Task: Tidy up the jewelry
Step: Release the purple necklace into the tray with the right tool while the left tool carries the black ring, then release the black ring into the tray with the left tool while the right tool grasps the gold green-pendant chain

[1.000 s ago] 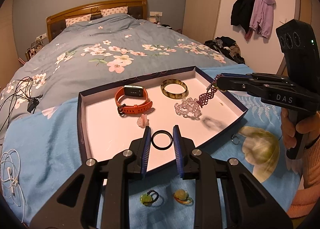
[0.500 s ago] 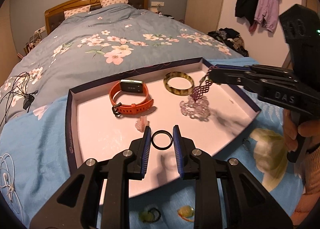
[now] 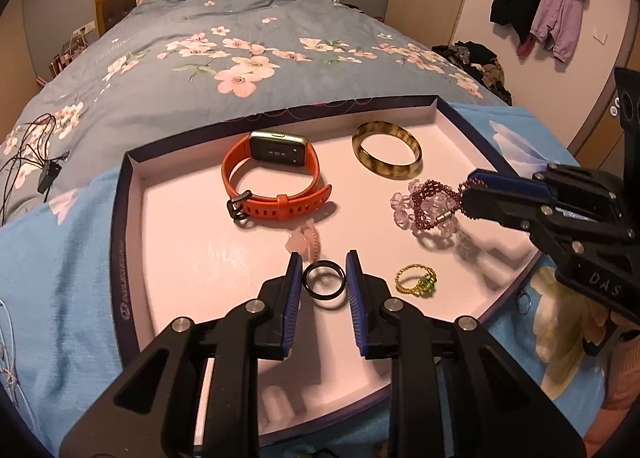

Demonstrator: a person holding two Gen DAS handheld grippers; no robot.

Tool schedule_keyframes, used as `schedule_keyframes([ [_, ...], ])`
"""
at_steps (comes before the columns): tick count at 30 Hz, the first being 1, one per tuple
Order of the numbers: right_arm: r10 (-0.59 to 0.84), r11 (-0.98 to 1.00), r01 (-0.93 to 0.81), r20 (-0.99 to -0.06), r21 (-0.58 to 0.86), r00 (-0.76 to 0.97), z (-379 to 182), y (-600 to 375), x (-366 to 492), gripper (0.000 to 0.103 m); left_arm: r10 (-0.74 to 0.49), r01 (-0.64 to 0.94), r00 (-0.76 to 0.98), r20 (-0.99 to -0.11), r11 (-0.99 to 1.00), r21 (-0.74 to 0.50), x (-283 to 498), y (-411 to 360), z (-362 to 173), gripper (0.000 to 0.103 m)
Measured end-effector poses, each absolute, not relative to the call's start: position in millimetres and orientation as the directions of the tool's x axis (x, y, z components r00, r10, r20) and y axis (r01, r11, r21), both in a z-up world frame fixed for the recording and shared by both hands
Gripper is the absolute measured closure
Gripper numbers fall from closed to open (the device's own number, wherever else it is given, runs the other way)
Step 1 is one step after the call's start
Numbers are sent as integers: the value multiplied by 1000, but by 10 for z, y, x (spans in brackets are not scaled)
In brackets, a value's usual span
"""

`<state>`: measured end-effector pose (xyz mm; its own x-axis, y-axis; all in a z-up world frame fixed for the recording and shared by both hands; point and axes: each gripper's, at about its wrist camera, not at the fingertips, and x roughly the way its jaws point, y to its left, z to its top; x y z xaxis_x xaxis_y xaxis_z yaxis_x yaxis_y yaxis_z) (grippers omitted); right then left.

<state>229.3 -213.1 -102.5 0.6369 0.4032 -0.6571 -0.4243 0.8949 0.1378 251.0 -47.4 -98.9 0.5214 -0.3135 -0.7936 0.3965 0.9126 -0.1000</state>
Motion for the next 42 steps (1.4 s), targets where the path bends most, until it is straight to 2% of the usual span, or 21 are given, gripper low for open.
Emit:
schedule_keyframes([
  [4,393,900,-412,-667,140,633,-1051,-2162,2285,87,-330,399,514,-792,909,-121,2549,-473,-1005,80],
  [10,388,904,-401,-675,147,628,-1062,-2202,2241,87,-336,397,528,-780,909,-123,2523,-454,-967,80],
  [13,421,887,-432,-668,162,614,-1024,-2166,2192,86,-336,397,544,-769,910,-117,2483,-441,-911,77],
  [17,461,850,-505,-671,147,581,-992,-1980,2112,86,-332,389,572,-750,915,-108,2411,-393,-832,69],
  [23,454,835,-533,-722,139,522,-1106,-1789,2177,86,-330,380,609,-721,919,-99,2269,-256,-706,68],
  [27,447,830,-540,-748,142,490,-1175,-1736,2236,86,-332,380,638,-695,920,-91,2140,-134,-606,63],
  [29,439,832,-536,-759,141,482,-1203,-1713,2271,82,-338,385,648,-683,918,-89,2054,-81,-570,61],
  [32,445,831,-534,-763,157,468,-1241,-1710,2304,82,-336,385,656,-676,919,-84,1943,-15,-558,61],
  [33,452,828,-535,-762,166,464,-1247,-1715,2308,83,-341,387,654,-676,918,-88,1903,18,-561,61],
  [34,451,830,-533,-760,164,467,-1246,-1719,2303,93,-340,385,654,-676,919,-89,1868,32,-565,61],
  [39,469,825,-540,-736,168,488,-1189,-1769,2221,95,-368,406,652,-663,908,-105,1685,144,-551,61],
  [41,483,823,-540,-716,175,504,-1128,-1805,2176,103,-383,421,650,-656,901,-109,1606,166,-549,61],
  [42,494,821,-540,-705,185,509,-1091,-1831,2149,103,-396,434,647,-652,894,-112,1556,170,-545,61],
])
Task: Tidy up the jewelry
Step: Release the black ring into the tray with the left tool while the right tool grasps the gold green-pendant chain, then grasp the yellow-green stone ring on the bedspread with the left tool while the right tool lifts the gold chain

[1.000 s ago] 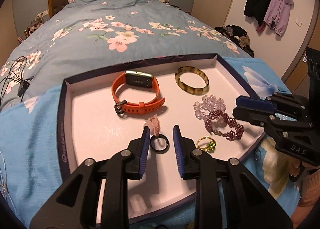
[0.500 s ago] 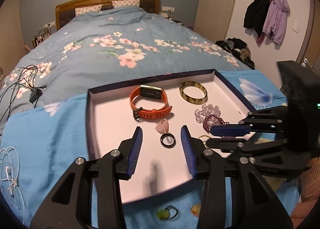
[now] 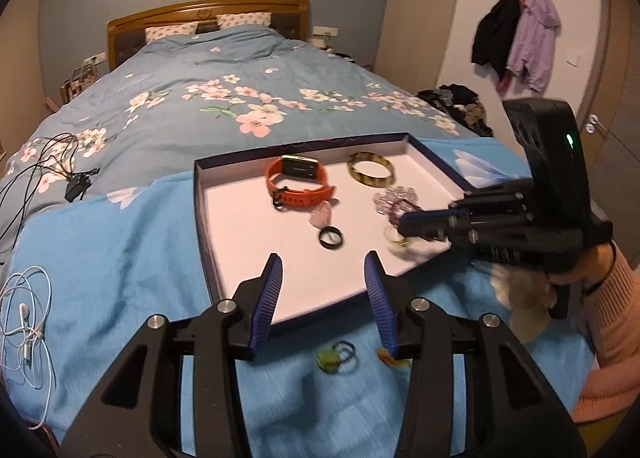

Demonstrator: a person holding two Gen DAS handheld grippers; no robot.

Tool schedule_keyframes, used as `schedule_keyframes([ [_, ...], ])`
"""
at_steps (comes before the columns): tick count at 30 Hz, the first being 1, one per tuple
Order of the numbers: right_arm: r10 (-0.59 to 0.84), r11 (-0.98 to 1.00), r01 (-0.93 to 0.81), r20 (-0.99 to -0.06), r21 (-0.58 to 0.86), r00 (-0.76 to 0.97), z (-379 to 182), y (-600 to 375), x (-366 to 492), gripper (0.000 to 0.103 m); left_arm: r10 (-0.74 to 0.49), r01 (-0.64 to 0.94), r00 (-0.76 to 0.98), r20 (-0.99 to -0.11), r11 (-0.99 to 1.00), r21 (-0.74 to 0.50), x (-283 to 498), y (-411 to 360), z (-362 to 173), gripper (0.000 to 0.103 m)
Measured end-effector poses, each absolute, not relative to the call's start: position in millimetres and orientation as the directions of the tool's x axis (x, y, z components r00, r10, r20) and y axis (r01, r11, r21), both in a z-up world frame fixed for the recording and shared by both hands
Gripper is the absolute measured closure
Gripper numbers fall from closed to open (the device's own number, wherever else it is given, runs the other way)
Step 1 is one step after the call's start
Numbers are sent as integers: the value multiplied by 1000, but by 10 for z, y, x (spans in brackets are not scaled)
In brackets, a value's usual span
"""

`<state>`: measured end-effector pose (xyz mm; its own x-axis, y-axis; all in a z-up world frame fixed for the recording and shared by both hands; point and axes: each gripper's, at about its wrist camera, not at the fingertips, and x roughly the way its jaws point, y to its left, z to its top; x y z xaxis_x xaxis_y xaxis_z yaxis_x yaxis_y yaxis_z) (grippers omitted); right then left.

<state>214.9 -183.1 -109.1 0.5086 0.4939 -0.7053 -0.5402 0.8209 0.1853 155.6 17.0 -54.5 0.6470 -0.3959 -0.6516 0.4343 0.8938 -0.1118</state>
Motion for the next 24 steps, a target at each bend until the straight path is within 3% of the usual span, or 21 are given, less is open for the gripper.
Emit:
schedule_keyframes([
  [10,528,821,-523,-655,231,540,-914,-2039,2018,103,-460,540,580,-673,835,-105,1210,5,-702,61],
  [19,478,829,-530,-720,179,504,-1098,-1737,2230,77,-477,555,565,-673,824,-117,1157,-45,-736,59],
  [24,457,827,-537,-756,167,468,-1228,-1601,2357,75,-481,563,551,-682,817,-121,1126,-73,-778,59],
])
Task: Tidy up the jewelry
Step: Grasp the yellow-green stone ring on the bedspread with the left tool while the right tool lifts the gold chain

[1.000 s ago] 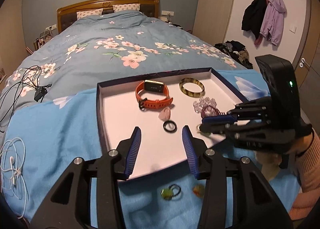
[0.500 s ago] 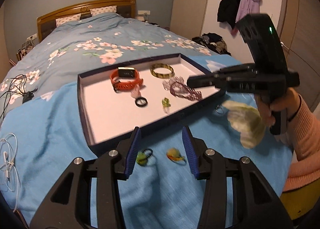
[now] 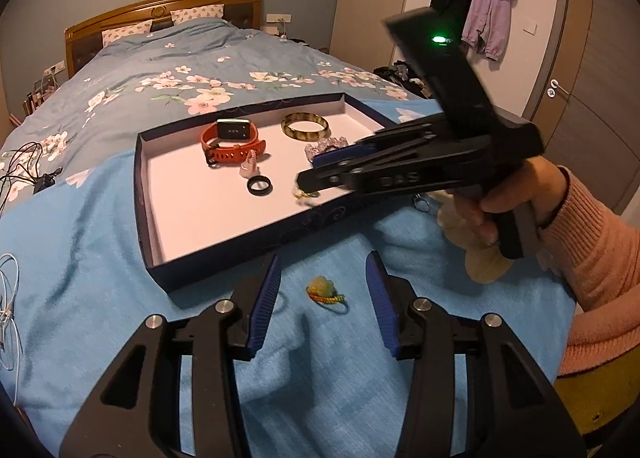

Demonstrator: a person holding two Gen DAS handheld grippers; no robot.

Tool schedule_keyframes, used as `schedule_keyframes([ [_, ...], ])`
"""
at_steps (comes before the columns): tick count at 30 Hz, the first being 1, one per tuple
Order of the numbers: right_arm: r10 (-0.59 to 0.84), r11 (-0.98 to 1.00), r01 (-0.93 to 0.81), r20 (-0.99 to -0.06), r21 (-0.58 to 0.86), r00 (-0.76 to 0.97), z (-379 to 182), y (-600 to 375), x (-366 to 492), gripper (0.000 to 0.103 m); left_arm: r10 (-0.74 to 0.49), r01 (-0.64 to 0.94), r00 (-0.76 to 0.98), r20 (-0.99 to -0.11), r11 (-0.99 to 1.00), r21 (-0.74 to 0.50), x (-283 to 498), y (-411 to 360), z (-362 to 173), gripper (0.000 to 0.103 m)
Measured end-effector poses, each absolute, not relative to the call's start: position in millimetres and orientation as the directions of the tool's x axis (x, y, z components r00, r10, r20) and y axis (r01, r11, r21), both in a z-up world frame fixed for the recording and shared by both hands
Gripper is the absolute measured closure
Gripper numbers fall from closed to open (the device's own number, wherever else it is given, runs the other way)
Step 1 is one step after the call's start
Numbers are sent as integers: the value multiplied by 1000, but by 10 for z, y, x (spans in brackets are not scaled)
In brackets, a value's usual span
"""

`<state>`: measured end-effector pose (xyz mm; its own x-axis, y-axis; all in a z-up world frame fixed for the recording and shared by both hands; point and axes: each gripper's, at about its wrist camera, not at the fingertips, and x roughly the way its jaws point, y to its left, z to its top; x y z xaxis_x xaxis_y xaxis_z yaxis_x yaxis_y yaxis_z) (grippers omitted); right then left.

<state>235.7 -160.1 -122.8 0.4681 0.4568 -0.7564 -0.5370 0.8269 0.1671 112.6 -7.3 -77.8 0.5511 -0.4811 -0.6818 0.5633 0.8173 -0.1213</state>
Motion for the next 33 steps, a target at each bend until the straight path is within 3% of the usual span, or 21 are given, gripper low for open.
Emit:
schedule_keyframes([
  [1,454,824,-542,-763,163,460,-1254,-1581,2368,76,-484,568,547,-683,814,-123,1118,-77,-786,59],
  [3,458,820,-548,-765,166,452,-1284,-1572,2376,94,-484,571,541,-688,812,-122,1116,-85,-805,59],
  [25,548,829,-477,-587,291,595,-771,-2303,1850,94,-440,565,493,-751,818,-108,1242,-247,-1032,62],
  [33,538,840,-447,-591,309,602,-851,-2445,1756,94,-418,543,481,-771,832,-112,1301,-241,-1091,72],
])
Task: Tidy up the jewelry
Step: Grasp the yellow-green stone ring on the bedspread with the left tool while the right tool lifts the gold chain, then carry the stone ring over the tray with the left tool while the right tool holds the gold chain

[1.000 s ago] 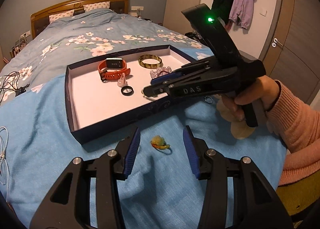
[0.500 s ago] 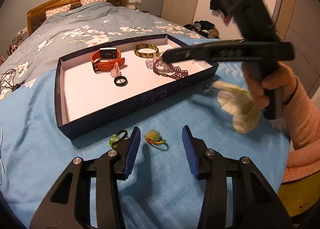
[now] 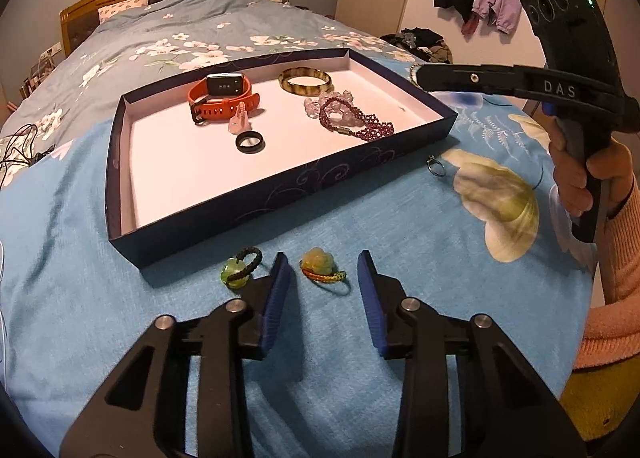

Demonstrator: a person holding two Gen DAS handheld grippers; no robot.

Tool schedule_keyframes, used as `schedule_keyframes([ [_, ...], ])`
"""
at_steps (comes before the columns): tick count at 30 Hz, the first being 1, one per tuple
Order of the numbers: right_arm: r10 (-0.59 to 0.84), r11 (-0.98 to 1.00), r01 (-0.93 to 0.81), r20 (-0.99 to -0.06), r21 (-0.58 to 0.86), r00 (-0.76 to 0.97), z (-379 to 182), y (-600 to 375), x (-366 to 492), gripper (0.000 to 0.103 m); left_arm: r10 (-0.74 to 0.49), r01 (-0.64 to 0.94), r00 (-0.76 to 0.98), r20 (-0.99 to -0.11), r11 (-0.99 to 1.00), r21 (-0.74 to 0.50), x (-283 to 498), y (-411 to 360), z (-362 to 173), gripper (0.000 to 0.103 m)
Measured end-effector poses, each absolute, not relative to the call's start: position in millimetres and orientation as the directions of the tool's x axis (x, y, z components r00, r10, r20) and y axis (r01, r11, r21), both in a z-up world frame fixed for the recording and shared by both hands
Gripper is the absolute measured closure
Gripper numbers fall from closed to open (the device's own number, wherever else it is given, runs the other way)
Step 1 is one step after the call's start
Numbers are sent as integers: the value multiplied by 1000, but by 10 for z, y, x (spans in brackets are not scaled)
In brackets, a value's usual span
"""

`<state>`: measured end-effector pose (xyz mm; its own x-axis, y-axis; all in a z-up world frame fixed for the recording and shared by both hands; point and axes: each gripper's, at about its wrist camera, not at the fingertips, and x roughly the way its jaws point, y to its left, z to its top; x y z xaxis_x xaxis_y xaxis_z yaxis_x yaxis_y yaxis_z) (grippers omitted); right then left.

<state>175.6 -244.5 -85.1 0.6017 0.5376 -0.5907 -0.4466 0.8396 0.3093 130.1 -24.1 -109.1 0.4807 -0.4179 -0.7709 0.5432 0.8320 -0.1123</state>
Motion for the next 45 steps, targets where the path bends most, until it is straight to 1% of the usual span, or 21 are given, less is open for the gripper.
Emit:
schedule_keyframes([
  [2,544,836,-444,-588,321,599,-875,-2464,1735,94,-411,540,479,-776,835,-109,1303,-244,-1098,76],
  [7,548,834,-440,-591,333,592,-922,-2459,1707,94,-407,536,481,-777,837,-106,1303,-239,-1098,77],
  [9,548,834,-441,-590,332,594,-932,-2453,1694,94,-401,526,485,-777,844,-106,1313,-220,-1098,83],
  [11,551,832,-442,-587,335,593,-933,-2445,1687,94,-399,520,487,-777,847,-109,1315,-208,-1099,85],
  [19,541,839,-439,-583,322,606,-933,-2432,1635,94,-394,508,517,-760,856,-98,1267,-228,-1043,86],
  [32,529,847,-437,-557,303,640,-842,-2433,1559,94,-449,477,622,-641,867,-145,1280,-120,-596,86],
  [45,520,854,-427,-542,298,660,-802,-2460,1541,94,-433,449,674,-598,883,-134,1379,-193,-415,86],
])
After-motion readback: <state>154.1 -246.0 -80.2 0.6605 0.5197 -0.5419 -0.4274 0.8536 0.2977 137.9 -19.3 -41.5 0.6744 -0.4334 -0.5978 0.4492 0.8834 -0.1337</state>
